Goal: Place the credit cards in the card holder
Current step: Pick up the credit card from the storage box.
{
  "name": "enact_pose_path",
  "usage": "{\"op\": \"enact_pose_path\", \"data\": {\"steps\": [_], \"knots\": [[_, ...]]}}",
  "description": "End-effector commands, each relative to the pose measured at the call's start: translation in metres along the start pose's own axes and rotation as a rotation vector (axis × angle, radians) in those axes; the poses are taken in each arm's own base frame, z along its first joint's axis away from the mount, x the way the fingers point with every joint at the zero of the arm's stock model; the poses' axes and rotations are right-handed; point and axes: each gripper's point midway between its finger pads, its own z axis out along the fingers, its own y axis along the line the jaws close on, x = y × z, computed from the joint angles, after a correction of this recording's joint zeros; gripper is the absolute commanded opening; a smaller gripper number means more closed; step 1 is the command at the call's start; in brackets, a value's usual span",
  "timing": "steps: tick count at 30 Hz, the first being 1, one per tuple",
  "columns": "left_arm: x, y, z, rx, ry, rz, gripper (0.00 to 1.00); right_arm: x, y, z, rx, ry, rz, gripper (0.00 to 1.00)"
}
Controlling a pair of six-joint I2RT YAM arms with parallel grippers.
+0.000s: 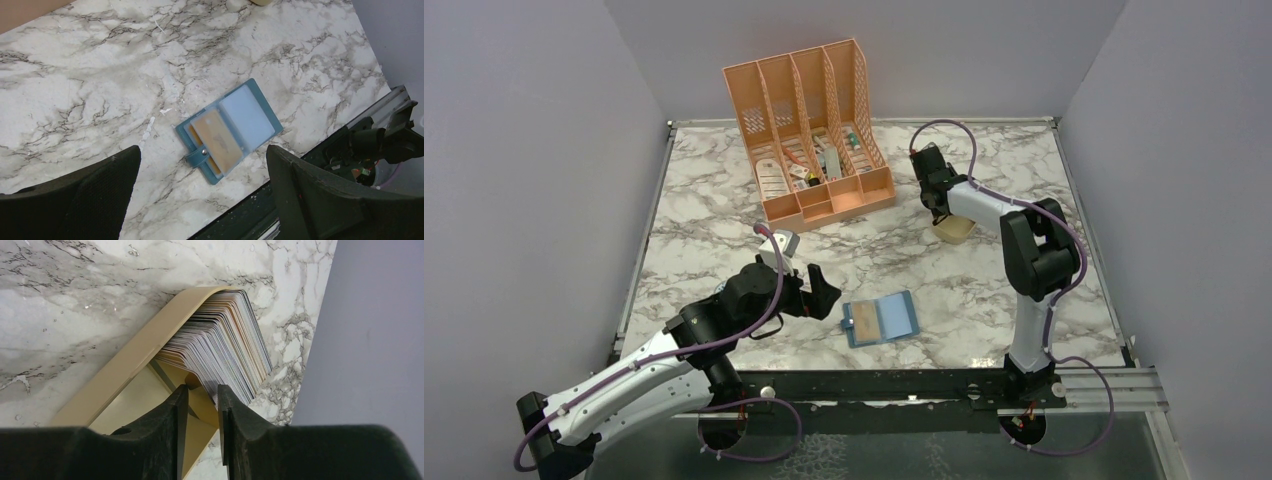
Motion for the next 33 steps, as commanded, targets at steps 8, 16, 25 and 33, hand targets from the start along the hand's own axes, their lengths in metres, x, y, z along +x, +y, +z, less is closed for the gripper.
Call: {"op": "enact_pose_path", "data": {"steps": [8, 16, 25, 33], "knots": [[0.003, 0.008, 0.002, -0.035, 0.002, -0.002, 0.99, -0.017, -0.032, -0.016, 0.058, -0.028, 0.094, 0.22], [0.007, 0.01, 0.005, -0.045, 0.016, 0.0, 0.97, -0.017, -0.034, -0.028, 0.011, -0.018, 0.118, 0.1], [0.012, 0.007, 0.011, -0.051, 0.062, 0.01, 0.93, -0.017, -0.012, -0.065, -0.174, -0.016, 0.147, 0.01], [0.031, 0.003, 0.022, -0.048, 0.157, -0.013, 0.87, -0.019, 0.008, -0.115, -0.389, -0.049, 0.259, 0.01]]}}
